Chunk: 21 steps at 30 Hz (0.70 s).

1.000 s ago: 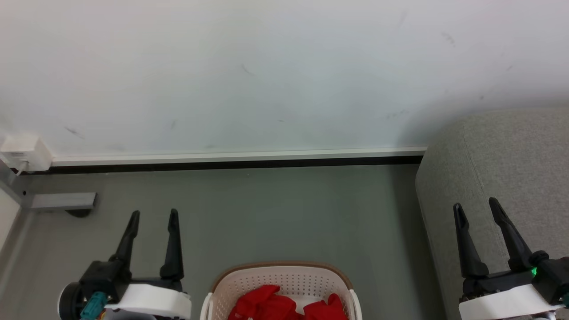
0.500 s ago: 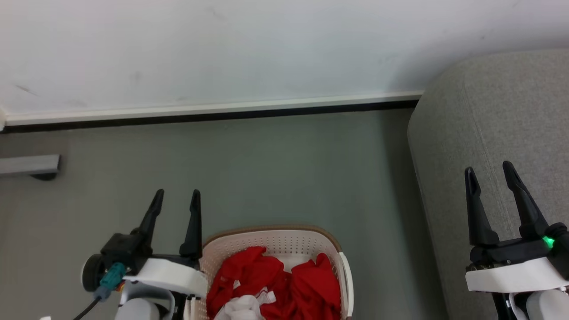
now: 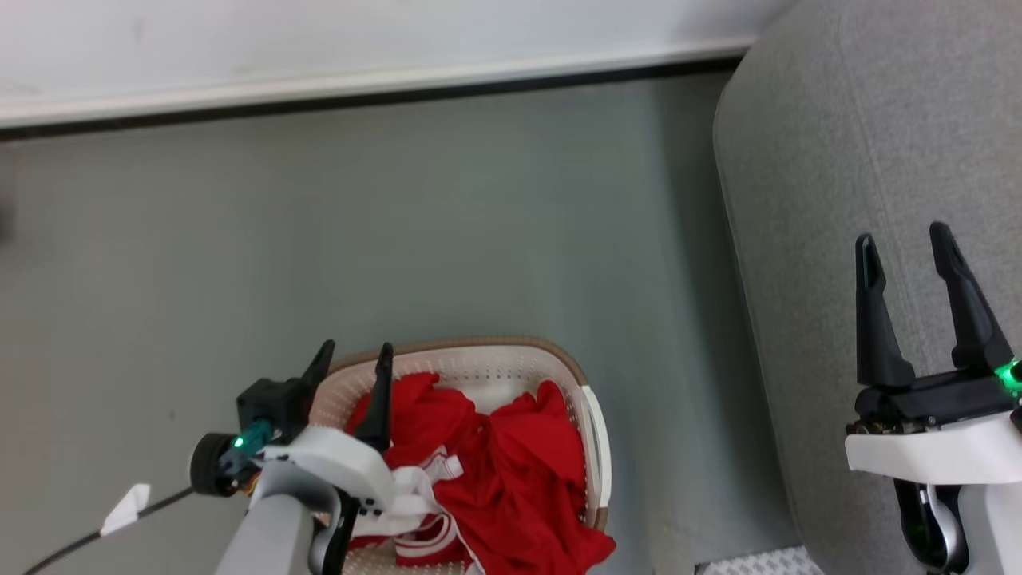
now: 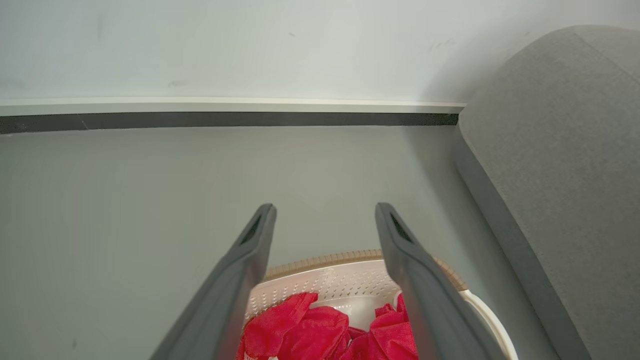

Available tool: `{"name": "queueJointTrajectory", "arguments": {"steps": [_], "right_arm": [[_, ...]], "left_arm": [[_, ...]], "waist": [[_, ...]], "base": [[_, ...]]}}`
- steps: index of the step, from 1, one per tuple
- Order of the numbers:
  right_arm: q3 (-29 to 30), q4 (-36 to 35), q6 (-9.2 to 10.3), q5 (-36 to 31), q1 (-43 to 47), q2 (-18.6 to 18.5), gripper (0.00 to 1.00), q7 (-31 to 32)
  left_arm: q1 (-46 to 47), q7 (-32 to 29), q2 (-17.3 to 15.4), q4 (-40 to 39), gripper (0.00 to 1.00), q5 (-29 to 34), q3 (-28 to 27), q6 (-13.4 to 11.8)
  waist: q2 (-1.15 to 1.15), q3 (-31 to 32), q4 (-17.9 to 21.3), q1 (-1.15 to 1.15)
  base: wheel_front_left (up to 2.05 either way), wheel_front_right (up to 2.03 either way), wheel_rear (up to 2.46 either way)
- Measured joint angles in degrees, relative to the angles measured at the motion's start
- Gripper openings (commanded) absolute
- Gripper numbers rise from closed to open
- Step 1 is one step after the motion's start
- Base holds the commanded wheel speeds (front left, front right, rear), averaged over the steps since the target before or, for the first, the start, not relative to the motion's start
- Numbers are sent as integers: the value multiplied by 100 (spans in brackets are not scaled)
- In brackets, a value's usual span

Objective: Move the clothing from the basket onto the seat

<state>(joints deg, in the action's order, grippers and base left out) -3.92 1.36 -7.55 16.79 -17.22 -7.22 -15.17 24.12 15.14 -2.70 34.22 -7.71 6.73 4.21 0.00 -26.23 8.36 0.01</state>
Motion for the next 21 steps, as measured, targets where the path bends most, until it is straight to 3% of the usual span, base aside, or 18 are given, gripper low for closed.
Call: {"name": "queueJointTrajectory", "arguments": {"steps": [21], "right_arm": [[30,-549,0,-70,-854,64,100,0]], "left_arm": [[1993,-122,-12,3373,100,123,728,282]], "waist": [[0,-1709,361,0]], "base": [[0,0,0]]}}
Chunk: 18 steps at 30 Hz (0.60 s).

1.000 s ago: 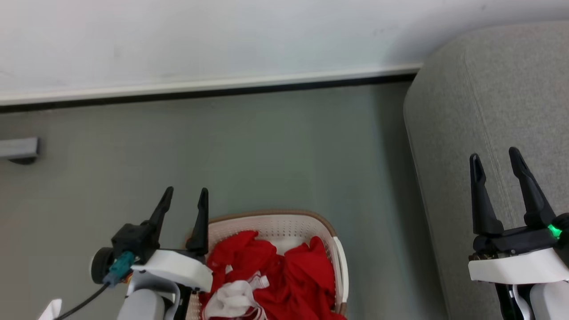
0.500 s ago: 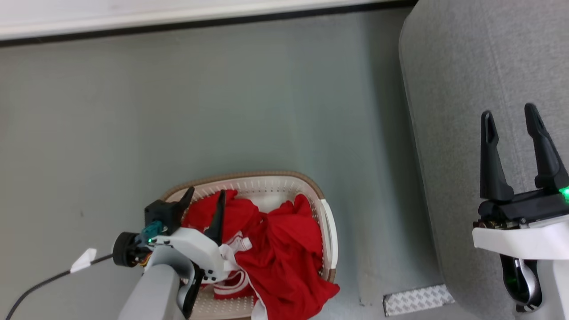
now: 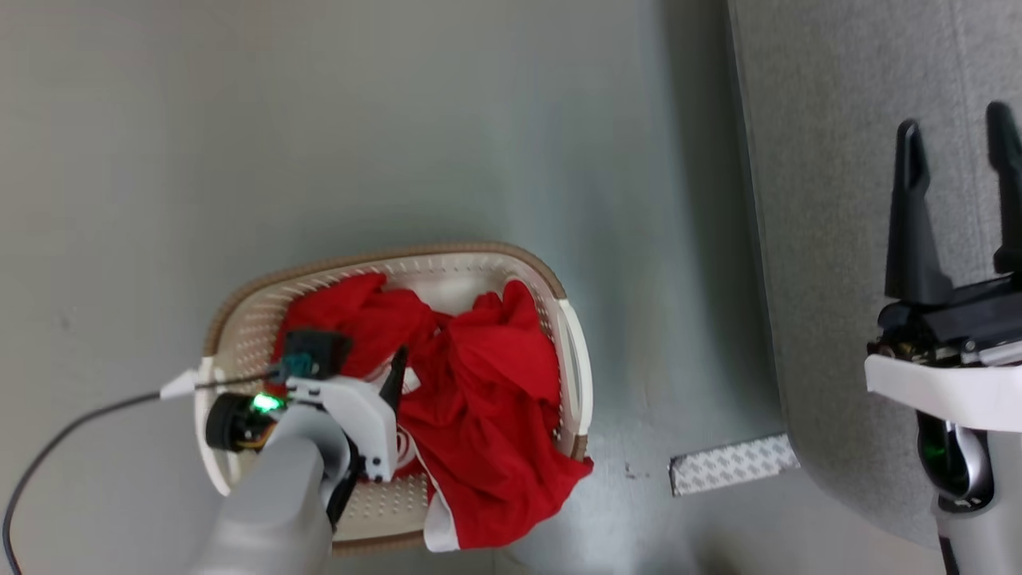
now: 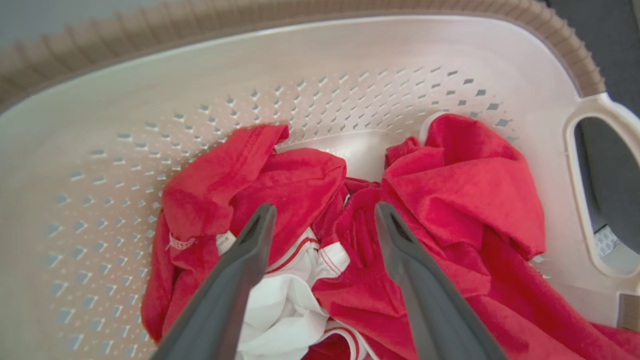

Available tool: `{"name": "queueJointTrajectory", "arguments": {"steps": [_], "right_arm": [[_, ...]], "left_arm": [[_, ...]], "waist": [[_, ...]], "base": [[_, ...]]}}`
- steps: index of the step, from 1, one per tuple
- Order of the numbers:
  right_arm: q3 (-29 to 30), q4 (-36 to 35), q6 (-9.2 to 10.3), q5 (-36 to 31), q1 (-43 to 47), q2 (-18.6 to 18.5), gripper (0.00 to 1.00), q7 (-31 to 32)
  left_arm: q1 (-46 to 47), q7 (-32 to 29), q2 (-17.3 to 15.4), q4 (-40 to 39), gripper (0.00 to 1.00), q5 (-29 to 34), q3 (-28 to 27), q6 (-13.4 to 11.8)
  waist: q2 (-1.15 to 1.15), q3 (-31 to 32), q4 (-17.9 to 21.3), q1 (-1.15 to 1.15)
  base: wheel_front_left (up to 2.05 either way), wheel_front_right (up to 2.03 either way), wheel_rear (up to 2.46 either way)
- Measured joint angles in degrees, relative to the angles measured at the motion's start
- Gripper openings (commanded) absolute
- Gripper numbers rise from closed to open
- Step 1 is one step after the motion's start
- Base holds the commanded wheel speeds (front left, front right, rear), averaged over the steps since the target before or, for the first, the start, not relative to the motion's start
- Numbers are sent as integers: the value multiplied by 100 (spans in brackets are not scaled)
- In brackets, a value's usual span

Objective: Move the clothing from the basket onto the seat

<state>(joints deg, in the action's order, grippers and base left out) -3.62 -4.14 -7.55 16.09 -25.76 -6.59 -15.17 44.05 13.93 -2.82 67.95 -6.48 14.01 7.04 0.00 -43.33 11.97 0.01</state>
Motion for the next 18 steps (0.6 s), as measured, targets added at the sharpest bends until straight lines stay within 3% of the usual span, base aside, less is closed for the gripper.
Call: {"name": "queueJointTrajectory", "arguments": {"steps": [12,18], "right_arm": [[164,-489,0,-31,-376,54,100,0],[209,-692,0,-52,-506,76,100,0]], "left_arm": [[864,-505,-179,481,100,-43,126,24],[1028,-951,-201,546,100,13,309,-103]], "waist": [[0,-896,220,0],[0,-1253,317,0]], "base": [[0,0,0],[0,0,0]]}}
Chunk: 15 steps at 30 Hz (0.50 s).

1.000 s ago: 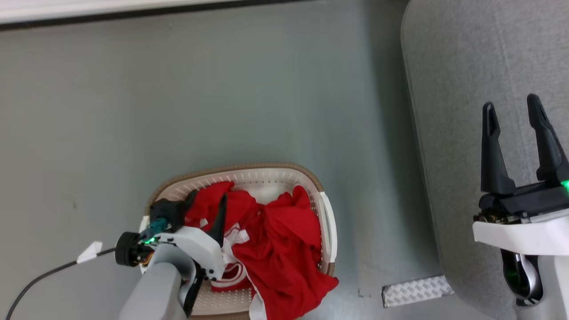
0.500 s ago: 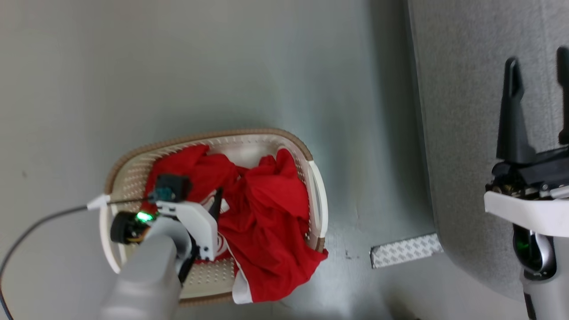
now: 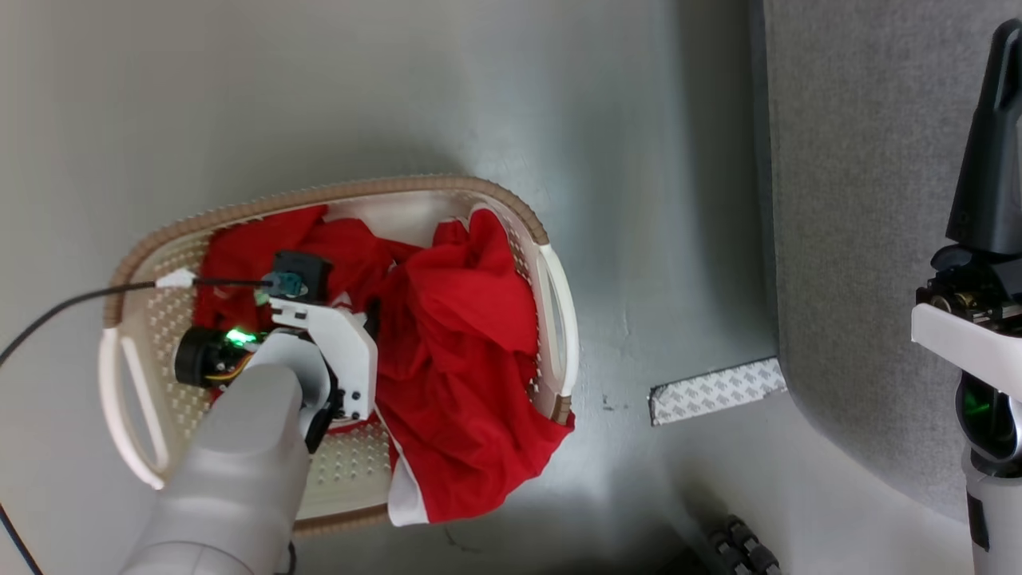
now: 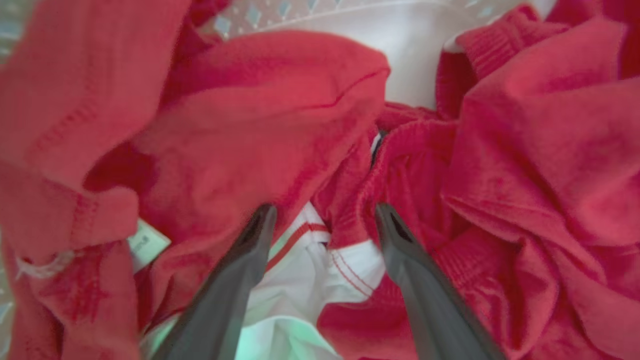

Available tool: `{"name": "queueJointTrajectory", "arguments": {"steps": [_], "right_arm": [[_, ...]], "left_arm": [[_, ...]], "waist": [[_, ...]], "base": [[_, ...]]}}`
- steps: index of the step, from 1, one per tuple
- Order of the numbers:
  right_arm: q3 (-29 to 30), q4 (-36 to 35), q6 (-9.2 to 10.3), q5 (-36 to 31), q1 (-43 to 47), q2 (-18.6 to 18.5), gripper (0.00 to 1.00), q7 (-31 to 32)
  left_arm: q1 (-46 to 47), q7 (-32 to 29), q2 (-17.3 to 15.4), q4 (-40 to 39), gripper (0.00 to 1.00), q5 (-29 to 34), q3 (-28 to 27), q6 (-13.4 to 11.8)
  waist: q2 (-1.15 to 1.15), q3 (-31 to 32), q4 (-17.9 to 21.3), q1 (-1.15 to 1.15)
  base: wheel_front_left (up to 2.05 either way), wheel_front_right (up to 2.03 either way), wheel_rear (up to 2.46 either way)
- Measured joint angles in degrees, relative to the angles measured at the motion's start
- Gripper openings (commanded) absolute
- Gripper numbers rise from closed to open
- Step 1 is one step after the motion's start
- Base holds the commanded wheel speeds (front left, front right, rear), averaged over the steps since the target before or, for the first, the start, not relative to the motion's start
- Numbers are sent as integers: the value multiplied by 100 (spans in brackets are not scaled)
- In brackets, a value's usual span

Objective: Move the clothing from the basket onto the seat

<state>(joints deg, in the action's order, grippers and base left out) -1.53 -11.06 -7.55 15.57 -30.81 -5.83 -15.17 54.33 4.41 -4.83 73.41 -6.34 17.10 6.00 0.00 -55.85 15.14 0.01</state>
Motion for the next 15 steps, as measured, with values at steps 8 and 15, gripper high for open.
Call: {"name": "queueJointTrajectory", "arguments": {"steps": [8,15], "right_arm": [[5,-103,0,-97,-48,19,100,0],[10,-151,0,-130,-50,16,100,0]], "left_arm": [[111,-881,-60,24,100,129,197,-60],[278,-1293,-88,9,100,160,321,-91]], "waist": [[0,-287,82,0],[-1,-437,94,-4]], "base": [[0,0,0],[0,0,0]]}}
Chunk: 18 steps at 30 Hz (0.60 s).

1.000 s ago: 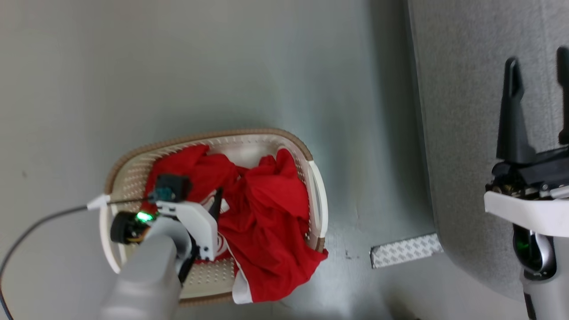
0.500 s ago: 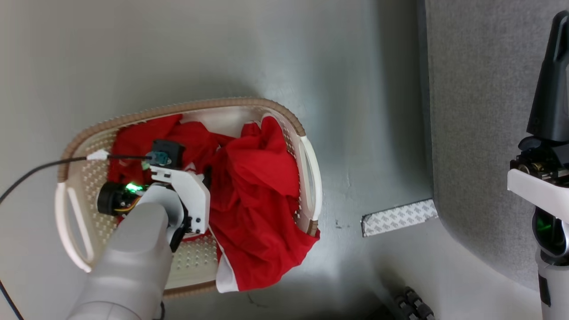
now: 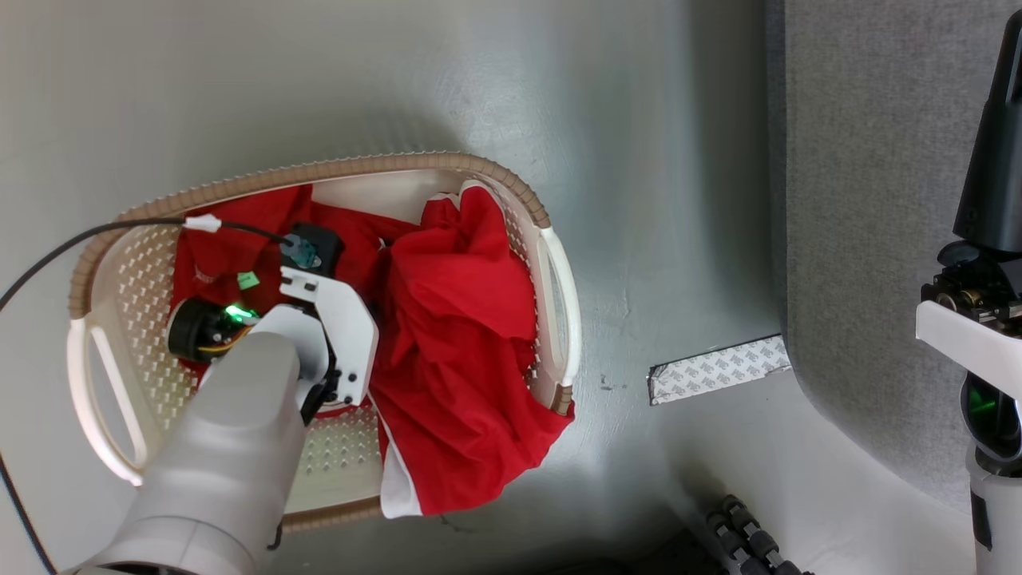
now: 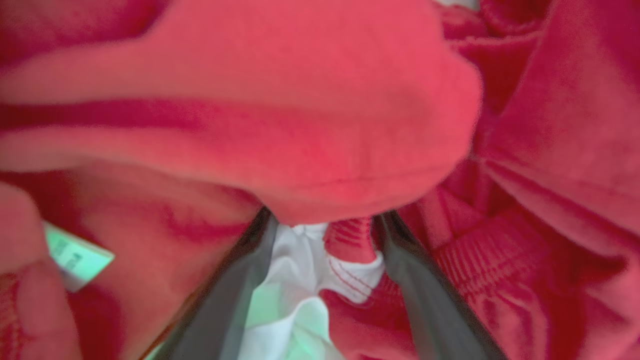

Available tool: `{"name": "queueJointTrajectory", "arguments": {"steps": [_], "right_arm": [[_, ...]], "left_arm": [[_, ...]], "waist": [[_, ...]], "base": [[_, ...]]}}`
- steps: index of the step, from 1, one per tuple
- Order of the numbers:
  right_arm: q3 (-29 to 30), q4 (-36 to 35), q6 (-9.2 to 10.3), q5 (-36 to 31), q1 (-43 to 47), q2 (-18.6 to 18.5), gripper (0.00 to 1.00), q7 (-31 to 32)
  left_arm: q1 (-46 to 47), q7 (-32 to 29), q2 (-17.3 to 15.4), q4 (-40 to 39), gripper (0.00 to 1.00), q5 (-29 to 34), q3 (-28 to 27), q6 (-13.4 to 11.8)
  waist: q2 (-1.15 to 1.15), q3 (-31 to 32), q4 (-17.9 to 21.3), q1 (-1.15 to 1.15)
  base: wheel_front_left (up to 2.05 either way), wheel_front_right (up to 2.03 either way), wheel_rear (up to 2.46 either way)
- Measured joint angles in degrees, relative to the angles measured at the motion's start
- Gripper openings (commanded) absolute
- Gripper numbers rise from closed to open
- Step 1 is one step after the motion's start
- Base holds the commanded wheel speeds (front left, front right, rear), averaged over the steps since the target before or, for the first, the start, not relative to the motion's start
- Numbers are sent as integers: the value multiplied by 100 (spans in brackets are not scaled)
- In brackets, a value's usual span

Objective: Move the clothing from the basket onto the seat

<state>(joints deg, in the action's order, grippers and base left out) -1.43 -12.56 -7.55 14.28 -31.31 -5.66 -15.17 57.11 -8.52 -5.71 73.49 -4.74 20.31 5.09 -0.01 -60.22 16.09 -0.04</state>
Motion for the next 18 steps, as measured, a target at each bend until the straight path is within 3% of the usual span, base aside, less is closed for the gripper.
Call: {"name": "queueJointTrajectory", "arguments": {"steps": [4,5,6,7,8,18], "right_arm": [[-4,-1,0,-13,-2,-1,100,0],[-5,2,0,-15,-4,-1,100,0],[-5,2,0,-15,-4,-1,100,0],[-5,5,0,-15,-5,-1,100,0],[-5,9,0,-15,-6,-1,100,0],[-11,124,0,-22,-36,8,100,-1]], "left_arm": [[42,-113,1,-22,100,0,32,34],[47,-134,2,-23,93,-16,44,33],[47,-134,2,-23,47,-16,44,33],[51,-141,-5,-21,18,-25,46,13],[54,-140,-11,-18,0,-31,53,10],[-42,114,75,32,0,-245,66,49]], "waist": [[0,-41,-4,-2],[0,-37,-1,-1],[0,-37,-1,-1],[0,-34,2,0],[0,-29,4,2],[1,278,-32,7]], "base": [[0,0,0],[0,0,0],[0,0,0],[0,0,0],[0,0,0],[0,0,0]]}}
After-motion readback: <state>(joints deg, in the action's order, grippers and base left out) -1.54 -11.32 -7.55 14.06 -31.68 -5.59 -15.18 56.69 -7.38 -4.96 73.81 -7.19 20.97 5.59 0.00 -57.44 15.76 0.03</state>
